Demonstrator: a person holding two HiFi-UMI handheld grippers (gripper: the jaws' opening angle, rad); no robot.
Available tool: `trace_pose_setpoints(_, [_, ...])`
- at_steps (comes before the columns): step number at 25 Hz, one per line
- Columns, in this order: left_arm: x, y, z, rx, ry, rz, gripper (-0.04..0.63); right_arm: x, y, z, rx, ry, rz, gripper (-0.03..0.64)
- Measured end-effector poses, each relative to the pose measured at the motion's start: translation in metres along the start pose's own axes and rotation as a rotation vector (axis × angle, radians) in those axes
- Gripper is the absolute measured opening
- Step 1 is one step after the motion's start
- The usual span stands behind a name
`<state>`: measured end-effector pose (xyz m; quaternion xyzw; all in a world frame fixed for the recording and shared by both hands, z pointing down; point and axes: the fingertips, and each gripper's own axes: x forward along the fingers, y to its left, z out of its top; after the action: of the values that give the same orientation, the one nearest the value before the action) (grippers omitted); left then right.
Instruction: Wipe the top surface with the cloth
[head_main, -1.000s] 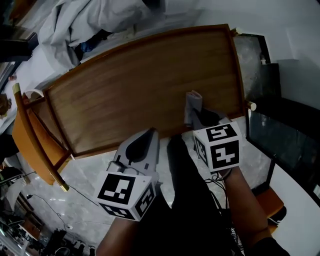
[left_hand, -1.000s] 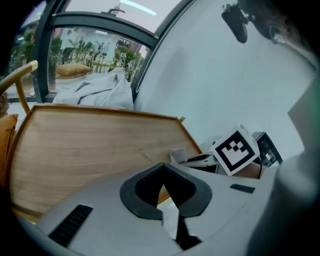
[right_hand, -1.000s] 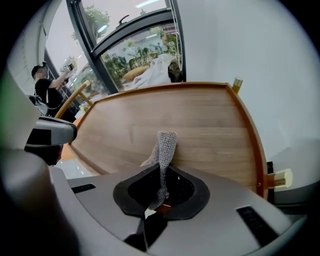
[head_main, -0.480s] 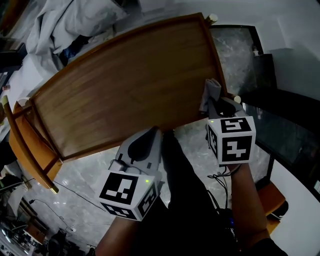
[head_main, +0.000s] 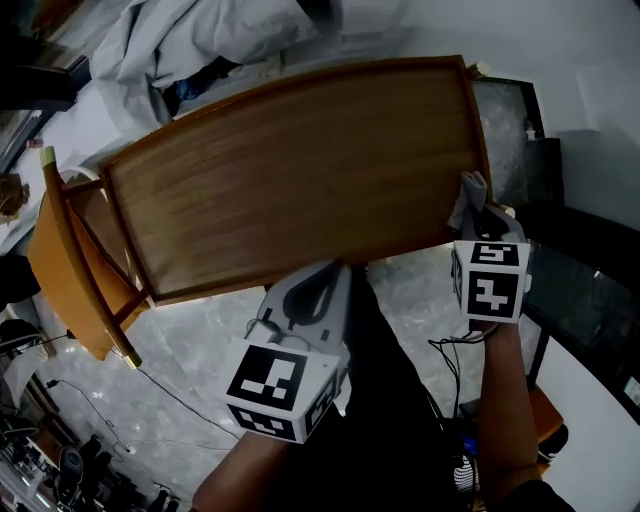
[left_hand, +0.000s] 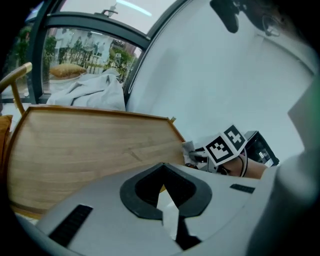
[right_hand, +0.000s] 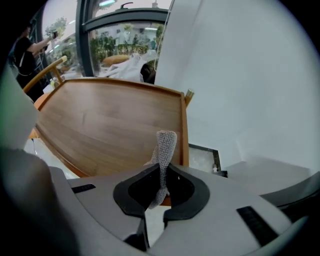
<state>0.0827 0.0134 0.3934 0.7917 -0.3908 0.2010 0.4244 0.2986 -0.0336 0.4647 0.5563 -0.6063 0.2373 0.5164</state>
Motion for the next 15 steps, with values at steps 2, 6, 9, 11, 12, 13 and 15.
trace_pose_setpoints(2, [-0.02, 0.017, 0.004, -0.011, -0.02, 0.014, 0.011, -0.014, 0.023, 0.021, -0.035, -0.058, 0.017, 0.041])
trace_pose_setpoints(6, [-0.071, 0.061, 0.013, -0.039, -0.072, 0.063, 0.011, -0.041, 0.119, 0.067, -0.093, -0.161, 0.181, 0.041])
trace_pose_setpoints(9, [-0.116, 0.096, 0.027, -0.055, -0.122, 0.095, 0.011, -0.059, 0.214, 0.096, -0.098, -0.205, 0.372, 0.041])
trace_pose_setpoints(11, [-0.149, 0.118, 0.037, -0.075, -0.171, 0.099, 0.011, -0.071, 0.283, 0.113, -0.095, -0.228, 0.523, 0.041])
trace_pose_setpoints(12, [-0.167, 0.127, 0.043, -0.086, -0.203, 0.106, 0.011, -0.077, 0.316, 0.122, -0.105, -0.241, 0.587, 0.041])
trace_pose_setpoints(13, [-0.185, 0.136, 0.05, -0.089, -0.238, 0.12, 0.011, -0.083, 0.347, 0.13, -0.121, -0.252, 0.637, 0.041])
trace_pose_setpoints(15, [-0.219, 0.154, 0.06, -0.078, -0.285, 0.16, 0.011, -0.094, 0.403, 0.14, -0.155, -0.251, 0.712, 0.041])
